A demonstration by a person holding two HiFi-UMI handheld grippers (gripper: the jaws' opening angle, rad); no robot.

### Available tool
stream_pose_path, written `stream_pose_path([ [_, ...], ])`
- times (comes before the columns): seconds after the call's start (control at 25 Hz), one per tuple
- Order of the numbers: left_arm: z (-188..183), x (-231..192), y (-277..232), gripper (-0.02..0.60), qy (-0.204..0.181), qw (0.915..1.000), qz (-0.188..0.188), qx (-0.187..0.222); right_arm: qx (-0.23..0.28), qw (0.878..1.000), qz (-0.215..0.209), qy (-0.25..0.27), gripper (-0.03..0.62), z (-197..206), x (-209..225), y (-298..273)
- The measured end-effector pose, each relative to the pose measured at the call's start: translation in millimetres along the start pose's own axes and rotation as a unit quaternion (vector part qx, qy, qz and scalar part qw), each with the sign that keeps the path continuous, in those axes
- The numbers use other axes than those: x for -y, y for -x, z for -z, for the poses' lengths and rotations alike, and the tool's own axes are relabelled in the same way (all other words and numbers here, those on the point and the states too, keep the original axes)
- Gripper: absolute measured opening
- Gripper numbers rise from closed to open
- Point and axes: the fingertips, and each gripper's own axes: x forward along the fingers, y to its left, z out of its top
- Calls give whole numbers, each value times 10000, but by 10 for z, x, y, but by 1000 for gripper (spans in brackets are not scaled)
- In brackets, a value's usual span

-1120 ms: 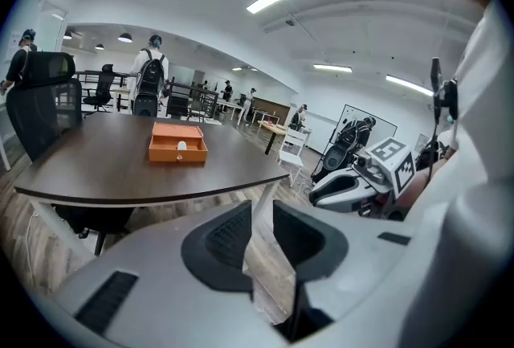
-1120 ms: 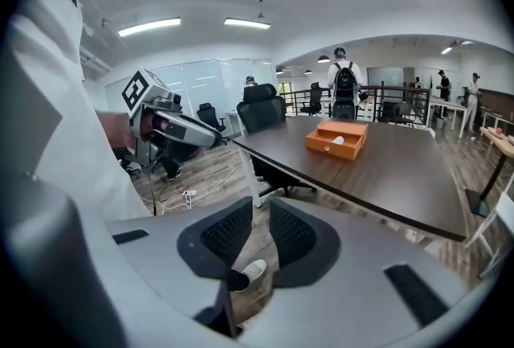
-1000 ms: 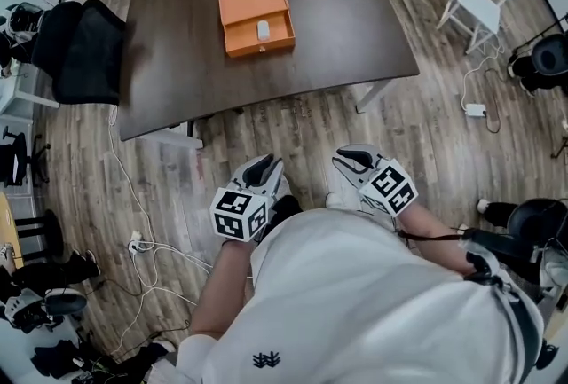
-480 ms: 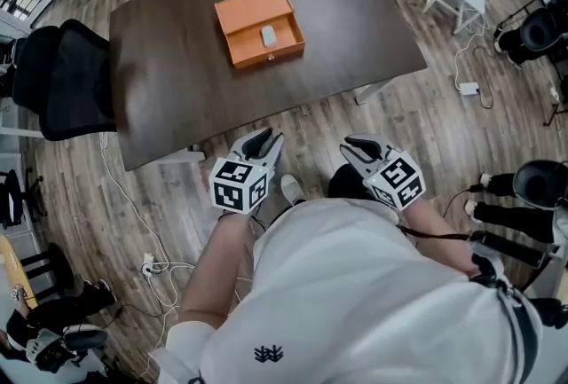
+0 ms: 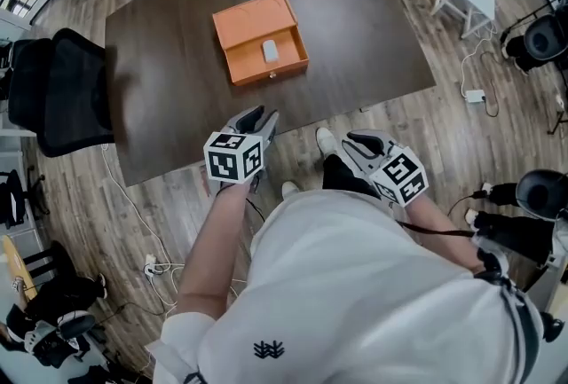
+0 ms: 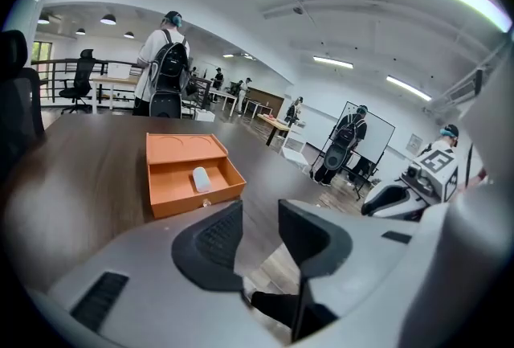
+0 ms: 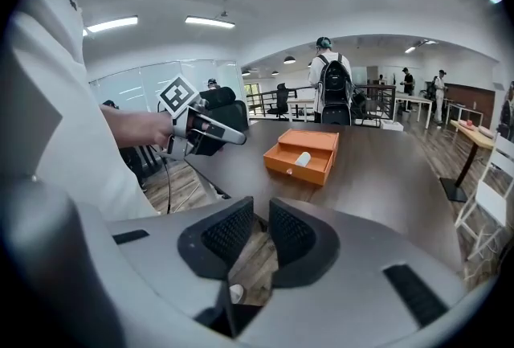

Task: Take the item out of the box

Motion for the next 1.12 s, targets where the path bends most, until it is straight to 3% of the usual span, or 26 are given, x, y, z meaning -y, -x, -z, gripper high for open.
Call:
stream_pose_path([
  [0.24,-463,-427,-686,144,195,9985,-458,-213,22,9991,-352,251,57,-344,858,-297],
  [0.48,-672,-761,-1284,156,335,9946,-793,-573,-39,9980,-590,209,57,-444,1528,-522],
  [0.72,-735,-1034,-1758,164,374,9885,-1072,-998,-119,9965,-817,104,57,-419,1971,-646],
  [1.12,-653,-1461,-2267,195,476,9708,-1586,-1737,-121,9953,-957,-125,57,-371,2536,-737],
])
